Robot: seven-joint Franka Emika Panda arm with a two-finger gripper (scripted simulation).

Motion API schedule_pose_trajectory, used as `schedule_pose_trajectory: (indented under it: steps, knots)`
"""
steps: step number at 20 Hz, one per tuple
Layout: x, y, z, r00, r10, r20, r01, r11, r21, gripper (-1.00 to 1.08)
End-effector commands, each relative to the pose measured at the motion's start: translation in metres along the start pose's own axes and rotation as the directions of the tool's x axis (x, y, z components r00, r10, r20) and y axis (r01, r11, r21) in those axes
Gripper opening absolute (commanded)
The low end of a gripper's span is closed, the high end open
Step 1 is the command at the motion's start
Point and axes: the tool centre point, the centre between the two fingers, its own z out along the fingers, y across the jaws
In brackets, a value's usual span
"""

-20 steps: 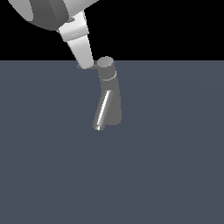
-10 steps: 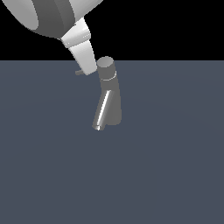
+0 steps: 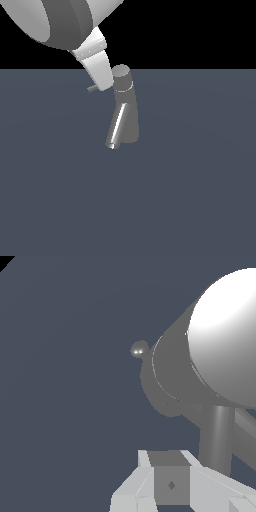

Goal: Turn on the faucet by rotating a designated handle.

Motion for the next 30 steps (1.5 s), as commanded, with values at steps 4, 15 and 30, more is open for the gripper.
schedule_pose_trajectory:
  steps: [4, 15, 30]
  knots:
    - [-0.020, 0.023, 0.000, 0.746, 0.666, 0.010, -0.666, 0.746, -0.017, -1.00]
    - [-0.023, 0.061, -0.001, 0.745, 0.667, 0.010, -0.666, 0.745, -0.020, -1.00]
    - [0.006, 0.091, -0.001, 0.748, 0.664, 0.015, -0.663, 0.748, -0.019, -1.00]
